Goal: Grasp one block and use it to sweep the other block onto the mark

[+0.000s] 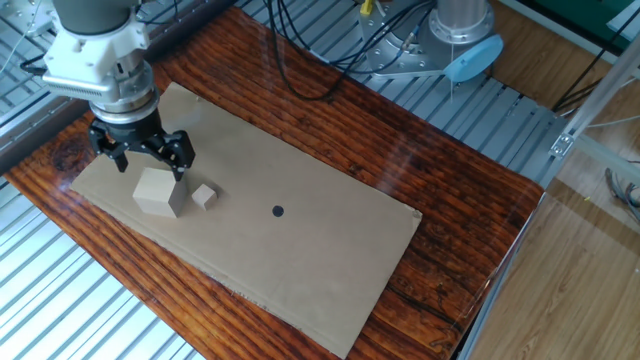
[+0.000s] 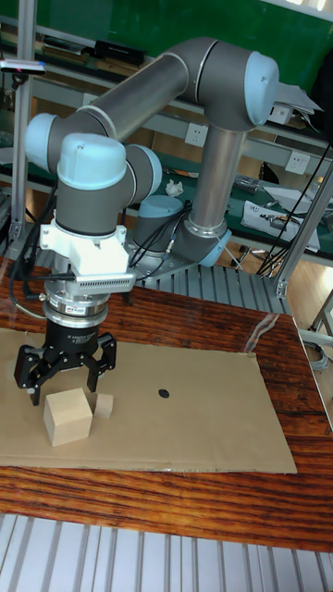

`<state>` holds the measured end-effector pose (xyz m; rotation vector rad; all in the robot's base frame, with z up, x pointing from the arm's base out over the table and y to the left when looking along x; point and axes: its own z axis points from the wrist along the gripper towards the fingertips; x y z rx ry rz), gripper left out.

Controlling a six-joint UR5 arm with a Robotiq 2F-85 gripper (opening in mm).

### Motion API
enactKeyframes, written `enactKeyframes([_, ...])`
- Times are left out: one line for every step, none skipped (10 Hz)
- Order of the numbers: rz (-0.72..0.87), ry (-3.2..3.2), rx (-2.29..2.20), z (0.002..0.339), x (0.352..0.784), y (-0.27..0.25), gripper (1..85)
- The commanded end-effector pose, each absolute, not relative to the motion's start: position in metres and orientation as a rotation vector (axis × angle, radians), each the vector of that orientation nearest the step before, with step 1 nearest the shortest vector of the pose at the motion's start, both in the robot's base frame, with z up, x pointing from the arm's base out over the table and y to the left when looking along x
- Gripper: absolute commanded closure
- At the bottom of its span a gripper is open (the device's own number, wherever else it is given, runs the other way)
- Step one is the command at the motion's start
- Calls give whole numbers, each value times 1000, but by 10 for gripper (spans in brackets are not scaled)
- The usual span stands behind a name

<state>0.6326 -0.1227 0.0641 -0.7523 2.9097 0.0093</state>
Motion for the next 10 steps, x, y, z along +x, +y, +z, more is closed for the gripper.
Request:
enactKeyframes([33,2896,-738,58,639,-118,7])
enactKeyframes([38,2896,-738,57,639,-117,7])
enactKeyframes([38,2897,-736,56,639,-117,7])
enactKeyframes([37,2893,-735,54,641,-117,7])
enactKeyframes([43,2892,-732,52,641,-115,7])
enactKeyframes([52,2897,-728,52,640,-114,7])
enactKeyframes([62,2899,-718,51,640,-113,7])
enactKeyframes([77,2899,-706,49,640,-110,7])
enactKeyframes([106,2904,-686,47,638,-107,7])
enactKeyframes([116,2898,-676,45,638,-106,7])
